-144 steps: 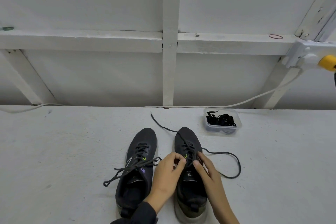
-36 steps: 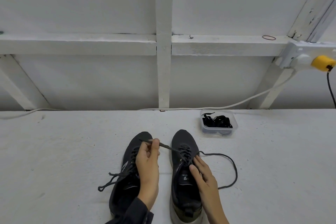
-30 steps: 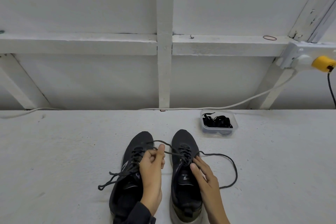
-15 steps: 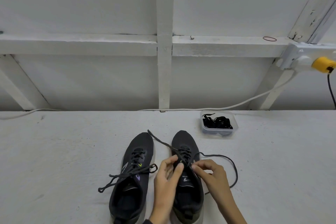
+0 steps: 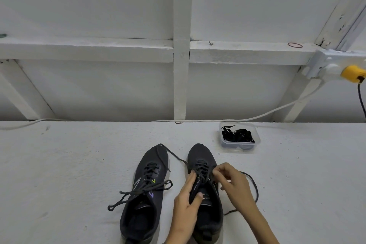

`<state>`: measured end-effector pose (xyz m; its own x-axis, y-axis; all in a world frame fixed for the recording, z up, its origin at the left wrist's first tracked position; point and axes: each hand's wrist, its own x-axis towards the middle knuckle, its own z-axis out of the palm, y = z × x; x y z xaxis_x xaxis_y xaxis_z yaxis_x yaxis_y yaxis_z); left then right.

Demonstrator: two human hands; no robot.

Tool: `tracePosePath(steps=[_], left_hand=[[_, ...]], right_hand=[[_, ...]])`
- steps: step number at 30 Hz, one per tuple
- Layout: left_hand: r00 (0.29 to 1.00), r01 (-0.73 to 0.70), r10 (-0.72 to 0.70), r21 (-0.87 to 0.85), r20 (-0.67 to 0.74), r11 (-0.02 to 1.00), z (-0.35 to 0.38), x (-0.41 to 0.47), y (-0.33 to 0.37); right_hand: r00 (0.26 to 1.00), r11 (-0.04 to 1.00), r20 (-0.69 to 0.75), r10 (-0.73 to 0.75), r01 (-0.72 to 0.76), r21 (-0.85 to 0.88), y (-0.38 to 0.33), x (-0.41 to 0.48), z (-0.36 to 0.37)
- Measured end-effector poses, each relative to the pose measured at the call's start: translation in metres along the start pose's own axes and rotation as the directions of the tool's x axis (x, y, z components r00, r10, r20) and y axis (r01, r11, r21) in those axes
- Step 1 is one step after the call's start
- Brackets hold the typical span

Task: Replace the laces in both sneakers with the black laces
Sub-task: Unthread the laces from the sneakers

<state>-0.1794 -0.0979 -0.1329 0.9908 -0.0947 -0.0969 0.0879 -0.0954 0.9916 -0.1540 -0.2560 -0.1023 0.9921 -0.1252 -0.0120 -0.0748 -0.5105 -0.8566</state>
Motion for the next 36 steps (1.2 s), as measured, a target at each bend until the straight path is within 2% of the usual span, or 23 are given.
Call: tracePosePath(steps=[2, 7, 10, 14, 16, 19, 23, 26, 30, 32, 36], left_hand=[[1.0, -0.005, 0.005, 0.014, 0.006, 1.0, 0.0, 0.001, -0.001], [1.0, -0.008, 0.007, 0.029, 0.014, 1.0, 0.001, 0.002, -0.003], [0.999, -0.012, 0.011, 0.047, 0.03, 0.999, 0.001, 0.003, -0.005], [0.999, -0.01, 0.007, 0.076, 0.045, 0.997, 0.002, 0.003, -0.006], [0.999, -0.014, 0.011, 0.073, 0.044, 0.997, 0.002, 0.003, -0.005], [1.0, -0.009, 0.007, 0.067, 0.028, 0.998, 0.002, 0.003, -0.005], [1.0, 0.001, -0.002, 0.061, 0.013, 0.998, 0.002, 0.003, -0.007], [1.0, 0.002, -0.003, 0.051, 0.007, 0.999, 0.003, 0.003, -0.007], [1.0, -0.004, 0.003, 0.052, 0.004, 0.999, 0.003, 0.003, -0.005], [1.0, -0.01, 0.01, 0.06, 0.004, 0.998, 0.003, 0.002, -0.005], [1.0, -0.015, 0.015, 0.06, -0.009, 0.998, 0.003, 0.003, -0.005]], right_hand=[[0.994, 0.977, 0.063, 0.089, -0.099, 0.188, 0.002, -0.001, -0.011], [0.98, 0.972, 0.181, 0.085, -0.121, 0.202, 0.002, -0.008, -0.012], [0.982, 0.974, 0.169, 0.079, -0.112, 0.197, -0.002, -0.003, -0.011], [0.992, 0.965, 0.044, 0.114, -0.121, 0.234, -0.009, 0.007, -0.012], [0.992, 0.956, 0.034, 0.12, -0.125, 0.267, -0.011, 0.009, -0.009], [0.982, 0.937, 0.145, 0.122, -0.162, 0.31, -0.013, 0.007, -0.013], [0.952, 0.949, 0.289, 0.096, -0.175, 0.261, -0.008, 0.001, -0.021], [0.96, 0.948, 0.258, 0.107, -0.177, 0.264, -0.004, 0.002, -0.02], [0.982, 0.911, 0.049, 0.18, -0.185, 0.368, -0.007, 0.016, -0.024], [0.979, 0.895, 0.023, 0.2, -0.192, 0.402, -0.01, 0.019, -0.029], [0.934, 0.924, 0.305, 0.186, -0.271, 0.268, -0.013, 0.009, -0.028]])
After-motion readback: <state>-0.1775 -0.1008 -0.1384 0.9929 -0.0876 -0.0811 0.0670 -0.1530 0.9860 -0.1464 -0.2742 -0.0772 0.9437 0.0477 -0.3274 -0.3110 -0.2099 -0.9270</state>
